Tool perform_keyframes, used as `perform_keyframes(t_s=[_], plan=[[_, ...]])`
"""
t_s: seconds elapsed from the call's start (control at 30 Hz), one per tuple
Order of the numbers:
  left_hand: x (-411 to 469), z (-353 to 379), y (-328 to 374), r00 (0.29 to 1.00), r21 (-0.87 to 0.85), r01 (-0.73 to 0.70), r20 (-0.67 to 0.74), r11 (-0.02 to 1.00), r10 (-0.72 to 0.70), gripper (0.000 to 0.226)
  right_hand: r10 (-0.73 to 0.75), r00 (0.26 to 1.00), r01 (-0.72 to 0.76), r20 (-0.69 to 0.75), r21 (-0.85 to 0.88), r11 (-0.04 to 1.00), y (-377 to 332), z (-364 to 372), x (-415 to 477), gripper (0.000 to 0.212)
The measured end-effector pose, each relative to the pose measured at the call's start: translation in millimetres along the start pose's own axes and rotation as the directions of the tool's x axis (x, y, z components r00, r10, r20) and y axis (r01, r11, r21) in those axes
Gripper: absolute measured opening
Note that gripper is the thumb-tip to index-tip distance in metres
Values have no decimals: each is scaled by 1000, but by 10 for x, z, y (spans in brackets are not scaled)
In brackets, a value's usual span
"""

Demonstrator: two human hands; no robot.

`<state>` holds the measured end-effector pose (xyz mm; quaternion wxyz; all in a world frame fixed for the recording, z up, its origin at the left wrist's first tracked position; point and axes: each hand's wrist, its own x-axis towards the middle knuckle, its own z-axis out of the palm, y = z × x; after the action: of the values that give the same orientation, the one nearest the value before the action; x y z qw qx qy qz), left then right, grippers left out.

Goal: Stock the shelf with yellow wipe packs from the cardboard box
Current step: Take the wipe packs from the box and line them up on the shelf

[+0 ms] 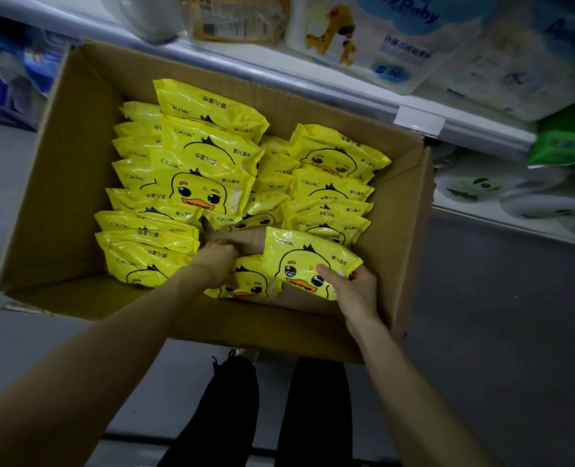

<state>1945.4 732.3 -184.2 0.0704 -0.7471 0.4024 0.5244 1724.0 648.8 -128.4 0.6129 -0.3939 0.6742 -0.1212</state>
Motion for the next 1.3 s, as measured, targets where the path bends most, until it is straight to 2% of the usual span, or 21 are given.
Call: perform_keyframes(t_s=[0.1, 0.17, 0.3, 0.47, 0.57, 0.7, 0.77, 0.93, 1.07, 1.13, 1.23, 1.3], plan=[[-143, -149, 66, 999, -19, -42, -32, 999, 41, 75, -20, 1000, 21, -10, 19, 1000, -91, -37, -63, 22], [-283, -316, 137, 994, -39, -88, -66, 995, 85, 77, -34, 999, 34, -11, 41, 999, -211, -74, -140, 21], [-586, -773, 324, 981, -129, -162, -127, 978, 145, 46, -87, 996, 87, -17, 21, 996, -598, -218, -351, 24], [-1213, -1527, 703, 928, -52, -293, -254, 955, 271, 37, -249, 969, 249, 3, 4, 969, -1330, -523, -774, 24], [-1674, -1978, 1015, 876, 44, -370, -317, 928, 364, 28, -366, 931, 366, -12, 4, 931, -1813, -720, -1100, 21], [-2383, -2559, 1496, 784, 214, -427, -396, 878, 478, 39, -517, 854, 517, -57, -9, 856, -2444, -1023, -1598, 22], [-2699, -2832, 1721, 741, 279, -433, -432, 857, 514, 35, -571, 817, 572, -79, -6, 820, -2704, -1166, -1808, 21], [-3478, -3340, 2304, 621, 359, -466, -518, 808, 588, 26, -669, 731, 678, -134, 31, 735, -3257, -1553, -2299, 22], [-3914, -3620, 2762, 531, 357, -549, -549, 756, 645, 26, -717, 683, 728, -141, 49, 684, -3616, -1908, -2612, 23], [-4078, -3715, 3002, 495, 374, -562, -563, 738, 662, 34, -729, 669, 741, -147, 50, 670, -3769, -2105, -2703, 25], [-4209, -3810, 3334, 465, 397, -538, -596, 743, 655, 61, -753, 634, 769, -175, 43, 638, -3965, -2377, -2735, 27], [-4272, -3846, 3578, 434, 426, -548, -590, 720, 680, 61, -761, 621, 779, -188, 43, 625, -4086, -2561, -2721, 27]])
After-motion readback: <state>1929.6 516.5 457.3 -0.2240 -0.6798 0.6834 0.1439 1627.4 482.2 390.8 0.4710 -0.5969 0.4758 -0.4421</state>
